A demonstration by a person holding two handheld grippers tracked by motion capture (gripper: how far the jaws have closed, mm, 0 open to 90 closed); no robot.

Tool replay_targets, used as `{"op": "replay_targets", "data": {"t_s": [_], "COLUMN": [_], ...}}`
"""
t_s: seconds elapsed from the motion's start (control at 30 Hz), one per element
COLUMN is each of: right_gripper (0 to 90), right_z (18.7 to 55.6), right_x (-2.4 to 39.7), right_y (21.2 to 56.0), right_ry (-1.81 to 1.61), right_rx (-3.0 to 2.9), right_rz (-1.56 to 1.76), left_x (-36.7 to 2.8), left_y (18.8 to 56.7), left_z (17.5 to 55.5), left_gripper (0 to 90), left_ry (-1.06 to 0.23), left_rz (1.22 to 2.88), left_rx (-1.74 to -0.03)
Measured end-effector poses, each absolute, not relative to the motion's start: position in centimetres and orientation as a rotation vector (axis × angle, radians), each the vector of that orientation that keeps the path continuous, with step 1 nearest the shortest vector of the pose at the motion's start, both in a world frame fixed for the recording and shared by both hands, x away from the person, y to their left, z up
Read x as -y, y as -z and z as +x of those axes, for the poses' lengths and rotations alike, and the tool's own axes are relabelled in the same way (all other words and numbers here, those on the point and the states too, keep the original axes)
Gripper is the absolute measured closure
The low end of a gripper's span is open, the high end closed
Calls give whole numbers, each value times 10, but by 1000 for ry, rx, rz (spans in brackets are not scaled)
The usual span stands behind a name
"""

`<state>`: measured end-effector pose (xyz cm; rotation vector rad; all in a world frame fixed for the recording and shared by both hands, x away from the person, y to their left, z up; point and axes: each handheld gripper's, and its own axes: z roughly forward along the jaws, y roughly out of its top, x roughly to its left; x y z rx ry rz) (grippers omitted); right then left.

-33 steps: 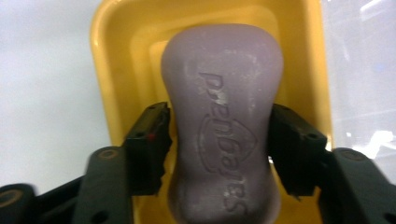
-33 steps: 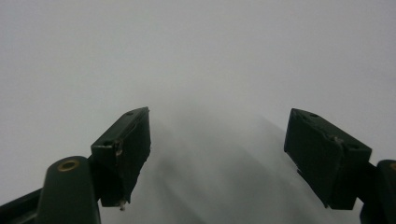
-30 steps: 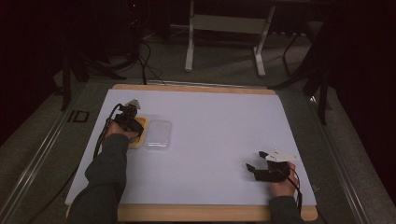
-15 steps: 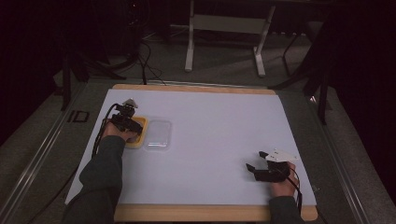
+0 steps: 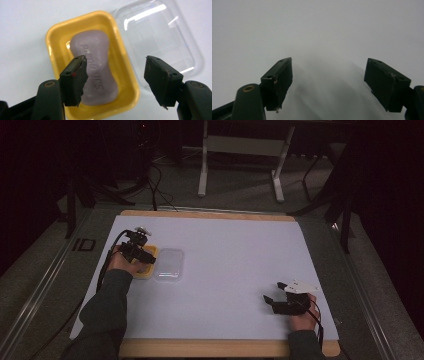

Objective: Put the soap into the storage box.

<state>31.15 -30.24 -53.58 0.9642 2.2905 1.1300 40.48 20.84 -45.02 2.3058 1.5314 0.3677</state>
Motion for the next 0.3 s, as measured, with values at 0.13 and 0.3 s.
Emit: {"op": "replay_targets", "data": {"t_s": [0.13,0.3], "right_gripper": [223,223], "right_z": [312,312], "right_x": [302,302], "right_y": [536,536], "right_ry": [-1129,-1126], "right_rx": [-2290,-2293], "right_rz": [964,970], "left_x": [-202,-191], "left_y": [446,440], "left_z": [397,383], "left_gripper": [359,358], "left_ry": [-377,-412], "left_rz": [2330,2400], "left_rx": [-1444,-1316]}}
